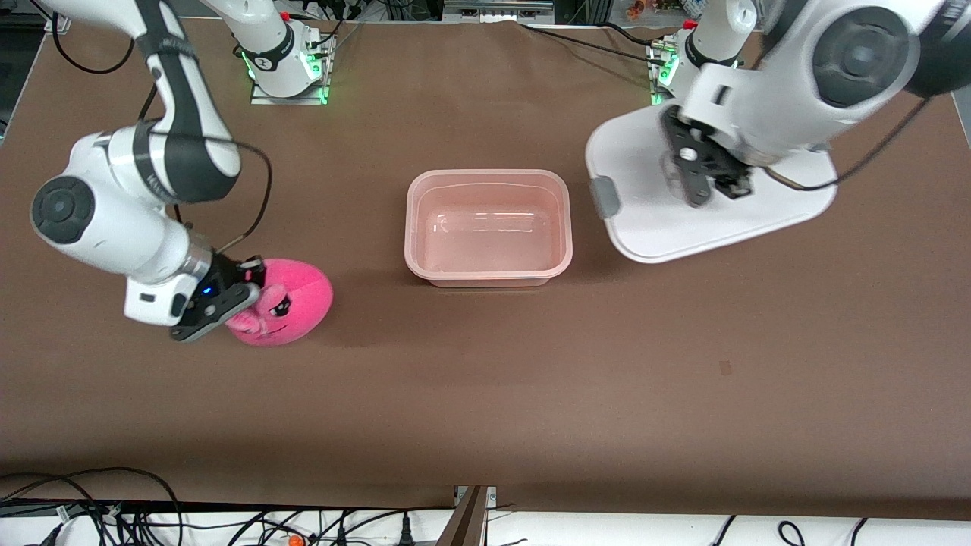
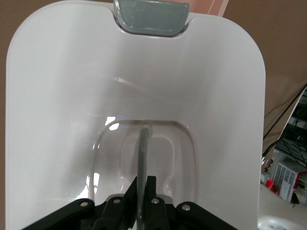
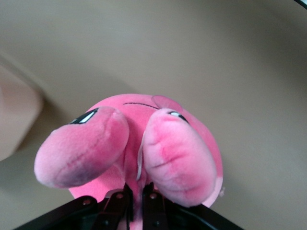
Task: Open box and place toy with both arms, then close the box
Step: 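Carry the pink toy with the right gripper into the pink box, then open the right gripper to release the toy and withdraw it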
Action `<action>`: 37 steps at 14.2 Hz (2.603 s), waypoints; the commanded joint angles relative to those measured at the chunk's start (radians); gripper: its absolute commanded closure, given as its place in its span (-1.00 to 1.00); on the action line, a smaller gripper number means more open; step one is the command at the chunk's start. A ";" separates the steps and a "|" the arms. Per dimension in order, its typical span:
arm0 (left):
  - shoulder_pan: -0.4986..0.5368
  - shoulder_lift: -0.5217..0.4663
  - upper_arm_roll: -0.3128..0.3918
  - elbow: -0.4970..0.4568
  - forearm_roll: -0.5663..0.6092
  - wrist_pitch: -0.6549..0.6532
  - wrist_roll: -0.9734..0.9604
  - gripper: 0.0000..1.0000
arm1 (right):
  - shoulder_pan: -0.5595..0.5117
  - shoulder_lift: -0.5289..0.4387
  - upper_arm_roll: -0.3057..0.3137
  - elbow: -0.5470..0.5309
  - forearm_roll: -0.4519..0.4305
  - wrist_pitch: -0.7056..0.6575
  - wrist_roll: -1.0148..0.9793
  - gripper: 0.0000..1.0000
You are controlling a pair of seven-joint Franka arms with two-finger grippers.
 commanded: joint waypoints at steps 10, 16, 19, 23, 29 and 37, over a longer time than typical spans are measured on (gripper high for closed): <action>0.026 0.041 -0.017 0.031 0.073 -0.019 0.085 1.00 | 0.241 -0.010 0.264 0.087 -0.245 -0.171 -0.141 1.00; 0.026 0.042 -0.017 0.032 0.073 -0.018 0.085 1.00 | 0.387 0.054 0.262 0.090 -0.331 -0.168 -0.033 1.00; 0.026 0.042 -0.017 0.031 0.073 -0.019 0.085 1.00 | 0.430 0.138 0.262 0.122 -0.381 -0.156 0.041 1.00; 0.028 0.044 -0.017 0.031 0.070 -0.017 0.085 1.00 | 0.439 0.216 0.259 0.152 -0.420 -0.133 0.060 1.00; 0.034 0.044 -0.017 0.031 0.056 -0.017 0.085 1.00 | 0.445 0.334 0.247 0.153 -0.511 0.005 0.162 1.00; 0.036 0.045 -0.016 0.031 0.048 -0.017 0.085 1.00 | 0.448 0.399 0.242 0.187 -0.538 0.218 0.395 -1.00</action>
